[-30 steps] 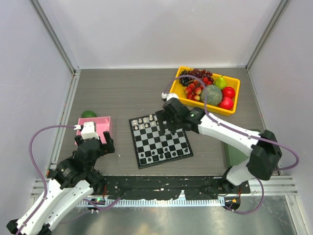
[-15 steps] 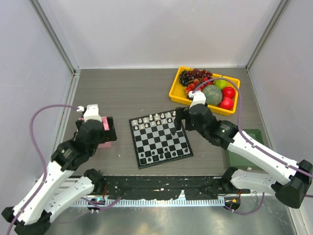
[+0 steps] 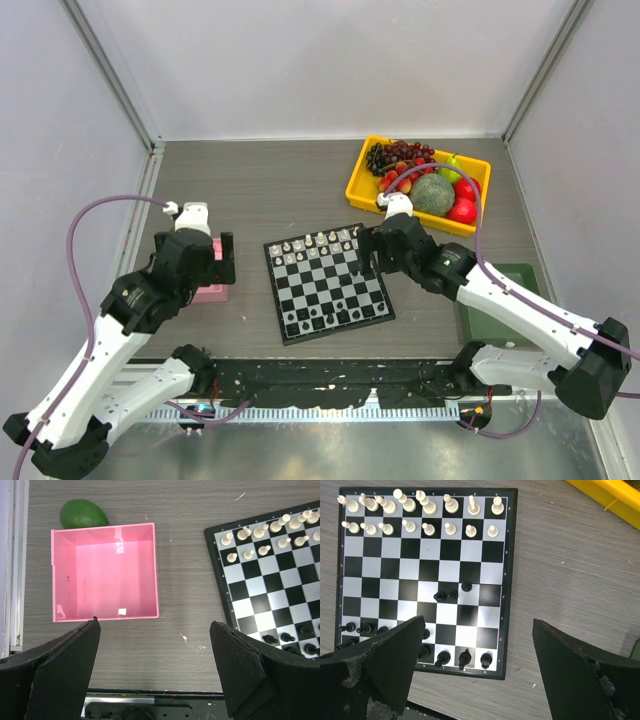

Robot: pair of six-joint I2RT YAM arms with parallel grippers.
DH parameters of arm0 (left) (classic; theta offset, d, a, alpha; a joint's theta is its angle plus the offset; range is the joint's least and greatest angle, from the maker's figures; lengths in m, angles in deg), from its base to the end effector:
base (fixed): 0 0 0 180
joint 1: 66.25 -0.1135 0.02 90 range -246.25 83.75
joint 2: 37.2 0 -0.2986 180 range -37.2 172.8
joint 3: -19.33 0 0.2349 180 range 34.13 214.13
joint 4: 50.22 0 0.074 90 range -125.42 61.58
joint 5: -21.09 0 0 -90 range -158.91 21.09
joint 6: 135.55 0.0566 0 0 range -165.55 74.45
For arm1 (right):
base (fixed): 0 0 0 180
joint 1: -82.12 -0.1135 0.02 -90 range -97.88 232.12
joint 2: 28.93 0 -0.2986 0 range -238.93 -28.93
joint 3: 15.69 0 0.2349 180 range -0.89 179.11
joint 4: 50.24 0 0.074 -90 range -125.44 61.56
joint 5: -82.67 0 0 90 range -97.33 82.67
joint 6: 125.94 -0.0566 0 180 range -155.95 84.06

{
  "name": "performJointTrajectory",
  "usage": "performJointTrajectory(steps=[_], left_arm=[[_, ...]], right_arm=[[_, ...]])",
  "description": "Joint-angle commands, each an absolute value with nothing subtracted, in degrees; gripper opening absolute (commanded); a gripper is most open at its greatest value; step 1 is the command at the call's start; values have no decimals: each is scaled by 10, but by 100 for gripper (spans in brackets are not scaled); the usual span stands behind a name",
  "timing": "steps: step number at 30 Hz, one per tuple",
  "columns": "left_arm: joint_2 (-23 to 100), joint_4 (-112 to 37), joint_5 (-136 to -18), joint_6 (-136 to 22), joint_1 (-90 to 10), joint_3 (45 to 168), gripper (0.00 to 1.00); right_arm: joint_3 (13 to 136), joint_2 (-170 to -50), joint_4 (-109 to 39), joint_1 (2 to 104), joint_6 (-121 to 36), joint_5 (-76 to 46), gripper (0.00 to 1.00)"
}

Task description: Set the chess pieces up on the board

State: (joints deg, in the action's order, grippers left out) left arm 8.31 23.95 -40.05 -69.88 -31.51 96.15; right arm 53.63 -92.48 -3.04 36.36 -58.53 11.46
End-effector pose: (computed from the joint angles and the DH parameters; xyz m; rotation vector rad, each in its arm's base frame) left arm 0.0994 -0.0357 0.3645 -0.0463 2.2086 0.0194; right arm 0.1640 0.1423 0.3200 -0.2879 2.2427 0.2628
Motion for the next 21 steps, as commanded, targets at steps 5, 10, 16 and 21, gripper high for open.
performJointTrajectory(steps=[5, 10, 16, 21], left_arm=[[62, 237, -332, -686, -318, 899, 99], [56, 235, -293, -715, -319, 857, 99], [13, 223, -290, -739, -319, 826, 99], [-15, 221, -271, -723, -320, 828, 99]], right_arm=[[566, -989, -40, 369, -551, 50, 98], [599, -1042, -14, 369, -545, 52, 95], [625, -1095, 1, 370, -539, 51, 74], [644, -1133, 2, 371, -541, 31, 64]])
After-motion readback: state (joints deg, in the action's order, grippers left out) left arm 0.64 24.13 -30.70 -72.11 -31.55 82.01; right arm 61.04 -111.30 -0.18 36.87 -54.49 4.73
